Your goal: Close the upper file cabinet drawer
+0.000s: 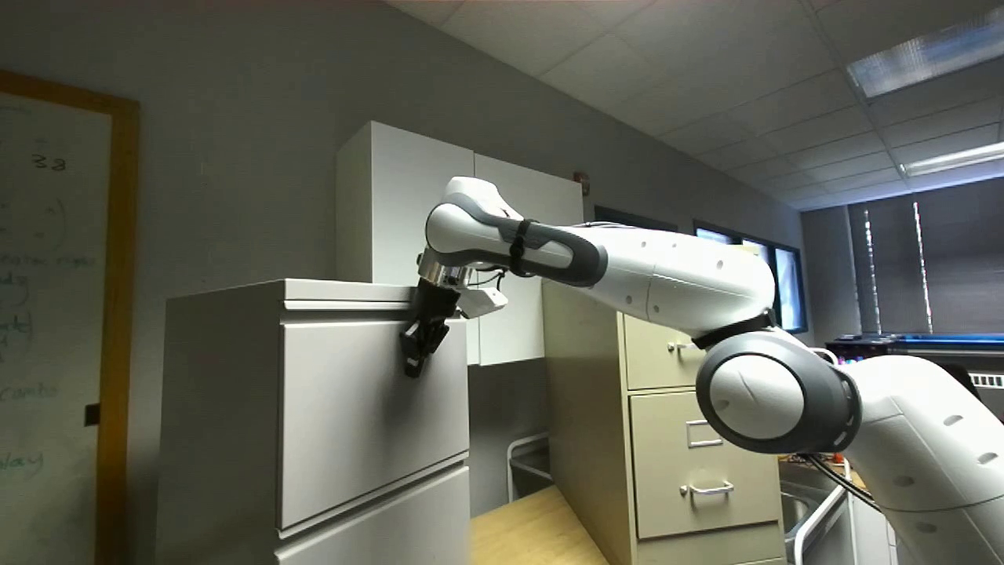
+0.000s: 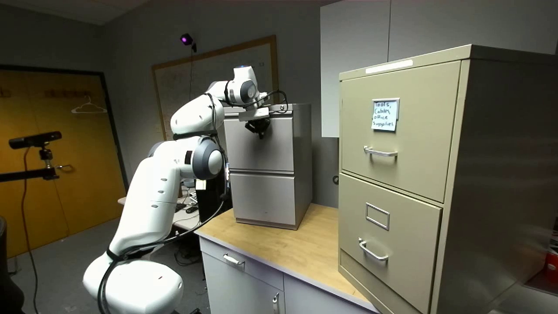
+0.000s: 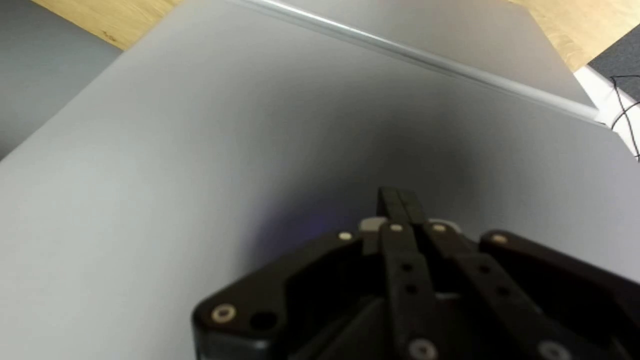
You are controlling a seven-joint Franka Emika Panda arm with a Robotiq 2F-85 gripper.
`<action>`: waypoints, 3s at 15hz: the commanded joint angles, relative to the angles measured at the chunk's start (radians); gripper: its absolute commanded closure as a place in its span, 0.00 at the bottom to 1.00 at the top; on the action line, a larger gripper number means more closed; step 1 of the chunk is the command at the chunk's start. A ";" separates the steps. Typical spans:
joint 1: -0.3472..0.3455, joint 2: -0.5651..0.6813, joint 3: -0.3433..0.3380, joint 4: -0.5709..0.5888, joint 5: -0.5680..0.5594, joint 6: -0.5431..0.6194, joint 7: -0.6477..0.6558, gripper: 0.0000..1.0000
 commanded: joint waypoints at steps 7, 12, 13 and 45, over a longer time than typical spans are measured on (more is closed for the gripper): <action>0.008 0.063 -0.003 0.083 -0.011 0.035 0.000 1.00; 0.008 0.066 -0.003 0.087 -0.011 0.032 0.000 1.00; 0.009 0.067 -0.003 0.089 -0.011 0.031 0.000 1.00; 0.001 0.013 0.000 0.024 0.000 -0.015 0.000 0.99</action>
